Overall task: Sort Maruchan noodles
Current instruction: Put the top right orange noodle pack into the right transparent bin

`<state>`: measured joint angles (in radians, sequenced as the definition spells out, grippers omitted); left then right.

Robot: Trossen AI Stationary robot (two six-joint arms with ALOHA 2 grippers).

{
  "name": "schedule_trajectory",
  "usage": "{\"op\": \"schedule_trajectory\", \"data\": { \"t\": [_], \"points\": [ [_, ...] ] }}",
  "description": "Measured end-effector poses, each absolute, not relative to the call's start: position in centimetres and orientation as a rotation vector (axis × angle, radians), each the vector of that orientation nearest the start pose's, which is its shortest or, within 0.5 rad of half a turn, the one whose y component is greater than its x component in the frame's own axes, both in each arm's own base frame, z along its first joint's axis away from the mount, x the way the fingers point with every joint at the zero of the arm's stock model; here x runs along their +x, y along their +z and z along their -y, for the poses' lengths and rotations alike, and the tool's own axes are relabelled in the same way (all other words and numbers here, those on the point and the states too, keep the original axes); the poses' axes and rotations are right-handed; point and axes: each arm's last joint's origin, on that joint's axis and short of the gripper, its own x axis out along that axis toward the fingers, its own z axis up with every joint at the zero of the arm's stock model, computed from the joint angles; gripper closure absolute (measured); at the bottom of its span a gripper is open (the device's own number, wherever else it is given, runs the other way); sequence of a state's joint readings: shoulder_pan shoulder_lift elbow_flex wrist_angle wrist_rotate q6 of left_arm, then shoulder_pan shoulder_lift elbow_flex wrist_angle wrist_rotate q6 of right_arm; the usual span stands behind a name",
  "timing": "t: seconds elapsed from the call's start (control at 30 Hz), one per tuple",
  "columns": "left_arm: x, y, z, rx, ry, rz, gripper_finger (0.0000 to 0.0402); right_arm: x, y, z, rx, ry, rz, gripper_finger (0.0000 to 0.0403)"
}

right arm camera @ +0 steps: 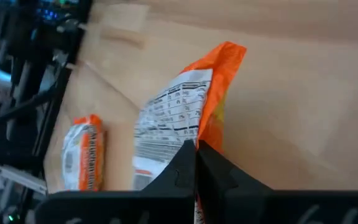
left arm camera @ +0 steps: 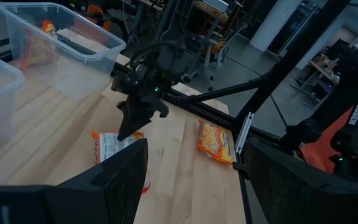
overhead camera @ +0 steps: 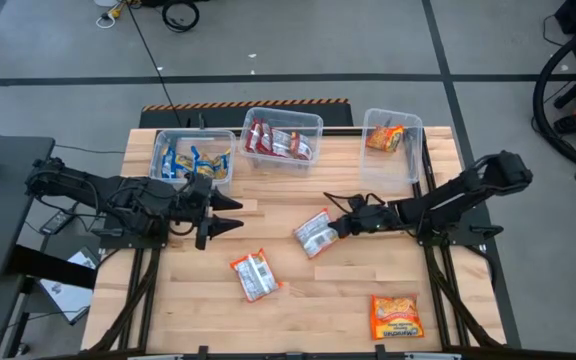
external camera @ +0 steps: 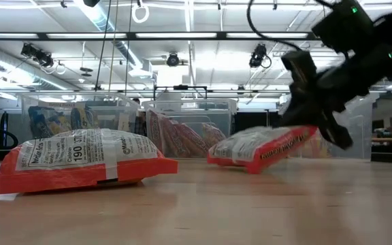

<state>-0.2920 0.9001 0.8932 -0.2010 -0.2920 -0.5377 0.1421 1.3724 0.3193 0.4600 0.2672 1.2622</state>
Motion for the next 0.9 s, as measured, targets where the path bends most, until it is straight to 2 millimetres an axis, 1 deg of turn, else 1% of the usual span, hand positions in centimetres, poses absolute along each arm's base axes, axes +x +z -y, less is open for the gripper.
{"op": "schedule_trajectory", "data": {
  "t": [0.1,0.17,0.27,0.33,0.43,0.53,0.6,0.67,0.73,0.8,0.9],
  "points": [
    [18.9,34.9,4.8,-0.476,0.053,-0.194,0.0132,22.7,14.8,-2.5,1.011,-0.439,-0.435,0.0397],
    [18.9,34.9,4.8,-0.476,0.053,-0.194,0.0132,23.3,17.0,-2.6,0.922,-0.43,-0.47,0.0397],
    [18.9,34.9,4.8,-0.476,0.053,-0.193,0.0132,23.8,21.1,-2.6,0.765,-0.421,-0.534,0.0398],
    [18.9,34.9,4.8,-0.476,0.053,-0.193,0.0132,23.8,24.4,-2.5,0.666,-0.415,-0.556,0.0399],
    [18.9,34.9,4.8,-0.477,0.052,-0.192,0.0132,23.0,29.5,-1.8,0.516,-0.436,-0.578,0.04],
    [18.9,35.0,4.8,-0.48,0.05,-0.183,0.0132,21.2,33.9,-0.6,0.342,-0.501,-0.616,0.04],
    [18.9,35.1,4.8,-0.483,0.048,-0.175,0.0132,19.8,36.2,0.3,0.199,-0.567,-0.647,0.04],
    [19.0,35.2,5.0,-0.487,0.039,-0.164,0.0132,18.3,37.9,1.3,0.074,-0.654,-0.683,0.04],
    [19.0,35.3,5.2,-0.489,0.026,-0.158,0.0132,16.9,39.0,2.3,-0.026,-0.725,-0.71,0.04],
    [18.9,35.5,5.4,-0.495,0.008,-0.142,0.0132,15.7,39.6,3.1,-0.107,-0.768,-0.732,0.04],
    [18.8,35.7,5.9,-0.501,-0.022,-0.125,0.0132,14.0,39.6,4.3,-0.218,-0.812,-0.793,0.04]
  ]
}}
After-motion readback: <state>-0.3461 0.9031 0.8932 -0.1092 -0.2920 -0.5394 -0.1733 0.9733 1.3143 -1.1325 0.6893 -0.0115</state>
